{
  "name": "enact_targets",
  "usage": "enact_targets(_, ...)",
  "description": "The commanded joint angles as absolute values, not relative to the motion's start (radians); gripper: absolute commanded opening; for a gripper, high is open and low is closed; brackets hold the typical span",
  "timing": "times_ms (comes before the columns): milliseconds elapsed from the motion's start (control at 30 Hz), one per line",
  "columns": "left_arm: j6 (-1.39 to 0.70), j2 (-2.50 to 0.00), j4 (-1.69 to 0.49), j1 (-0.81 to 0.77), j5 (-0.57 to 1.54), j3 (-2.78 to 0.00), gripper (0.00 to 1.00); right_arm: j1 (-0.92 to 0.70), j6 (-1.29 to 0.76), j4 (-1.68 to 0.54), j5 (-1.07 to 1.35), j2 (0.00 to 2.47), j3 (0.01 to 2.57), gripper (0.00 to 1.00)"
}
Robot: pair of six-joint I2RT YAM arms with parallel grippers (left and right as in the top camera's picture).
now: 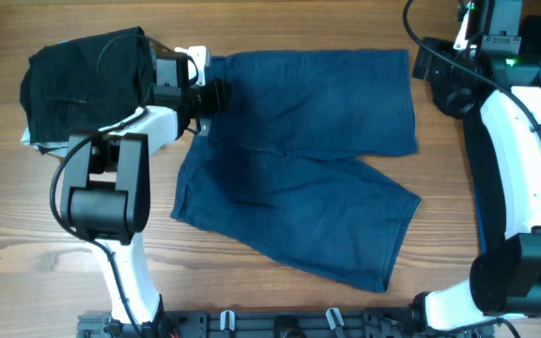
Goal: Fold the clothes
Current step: 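Grasp the waistband near the label with the left gripper and pull upward, then drag the waistband up-left with the left gripper to straighten the shorts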
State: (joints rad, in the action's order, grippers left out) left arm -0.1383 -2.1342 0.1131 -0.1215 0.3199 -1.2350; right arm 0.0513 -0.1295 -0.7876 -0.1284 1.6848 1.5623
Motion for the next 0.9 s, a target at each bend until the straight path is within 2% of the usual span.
enact_targets(0,-0.174,-2.172,0.125,-0.121,0.328,-1.238,0.55,0.046,-0.131,-0.786,-0.135,1.696,1.562,1.00)
enact_targets(233,-0.173,-2.172,0.176,-0.120,0.381,-1.238,0.23,0.046,-0.131,-0.786,-0.134,1.696,1.562,1.00)
enact_targets(433,-0.173,-2.172,0.214,-0.120,0.313,-1.238,0.05,0.046,-0.131,-0.786,-0.134,1.696,1.562,1.00)
enact_targets(600,-0.173,-2.173,0.226,-0.120,0.162,-1.238,0.04,0.046,-0.131,-0.786,-0.135,1.696,1.562,1.00)
enact_targets(867,-0.173,-2.207,0.361,-0.120,0.056,-1.238,0.05,0.046,-0.131,-0.786,-0.134,1.696,1.562,1.00)
